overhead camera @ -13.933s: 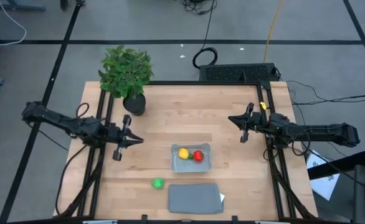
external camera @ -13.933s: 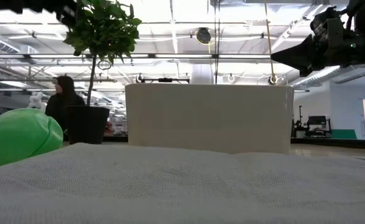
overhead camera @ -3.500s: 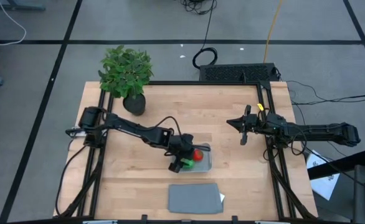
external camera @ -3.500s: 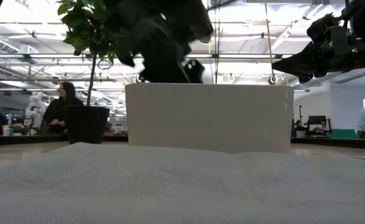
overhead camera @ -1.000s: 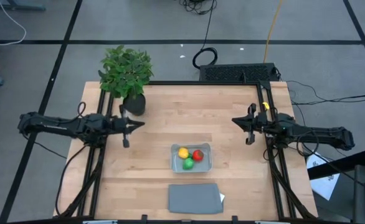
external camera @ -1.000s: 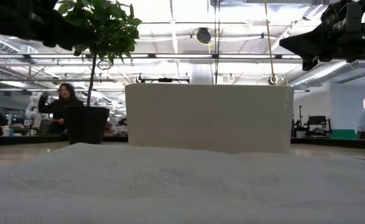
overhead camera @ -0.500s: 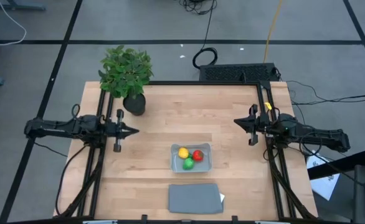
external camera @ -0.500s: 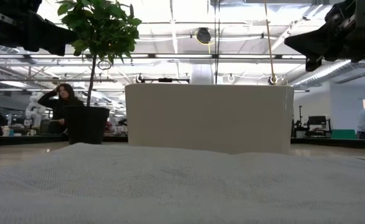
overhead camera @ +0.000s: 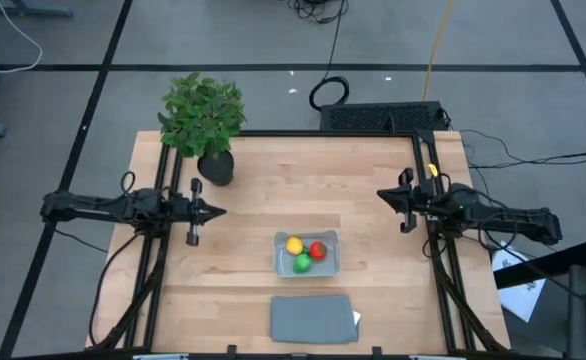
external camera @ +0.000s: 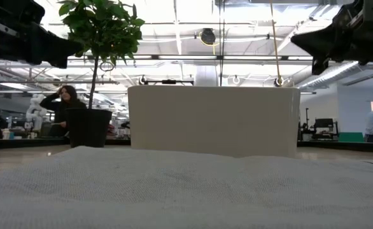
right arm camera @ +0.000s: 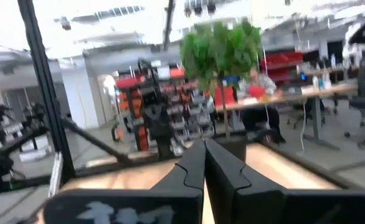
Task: Pick and placing Produce into tupperware
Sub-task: Return to Home Position
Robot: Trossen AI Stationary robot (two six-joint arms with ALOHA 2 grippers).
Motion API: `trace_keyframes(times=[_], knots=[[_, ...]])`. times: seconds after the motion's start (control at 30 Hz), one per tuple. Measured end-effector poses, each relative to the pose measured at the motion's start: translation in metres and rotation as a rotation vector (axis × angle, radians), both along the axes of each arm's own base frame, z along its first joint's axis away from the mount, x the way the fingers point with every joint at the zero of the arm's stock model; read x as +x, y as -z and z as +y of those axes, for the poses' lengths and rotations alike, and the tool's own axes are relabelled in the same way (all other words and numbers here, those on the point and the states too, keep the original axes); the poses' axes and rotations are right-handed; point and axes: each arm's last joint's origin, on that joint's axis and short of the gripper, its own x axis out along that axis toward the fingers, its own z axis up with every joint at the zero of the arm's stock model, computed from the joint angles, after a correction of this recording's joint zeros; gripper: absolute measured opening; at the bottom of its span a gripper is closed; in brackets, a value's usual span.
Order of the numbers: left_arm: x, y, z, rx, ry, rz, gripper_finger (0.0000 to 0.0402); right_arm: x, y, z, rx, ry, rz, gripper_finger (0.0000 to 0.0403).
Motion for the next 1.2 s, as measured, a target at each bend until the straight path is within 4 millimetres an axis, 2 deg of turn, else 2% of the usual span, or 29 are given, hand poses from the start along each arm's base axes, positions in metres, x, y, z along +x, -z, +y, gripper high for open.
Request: trace_keyframes(times=[0.37,0.63,0.97,1.2], knots=[[0.002,0.013,-0.001,0.02,0.046,-0.03,0.0,0.001,0.003,0.0,0.0,0.0,0.027,0.0],[0.002,0.013,-0.001,-0.003,0.043,-0.028,0.0001,0.001,0.003,0.0,-0.052,0.011,0.035,0.0],[0.002,0.014,-0.001,-0.022,0.039,-0.026,0.0016,0.001,0.003,0.0,-0.031,0.003,0.038,0.0],[0.002,0.014,-0.001,-0.022,0.038,-0.025,0.0003,0.001,0.003,0.0,-0.022,0.002,0.035,0.0]])
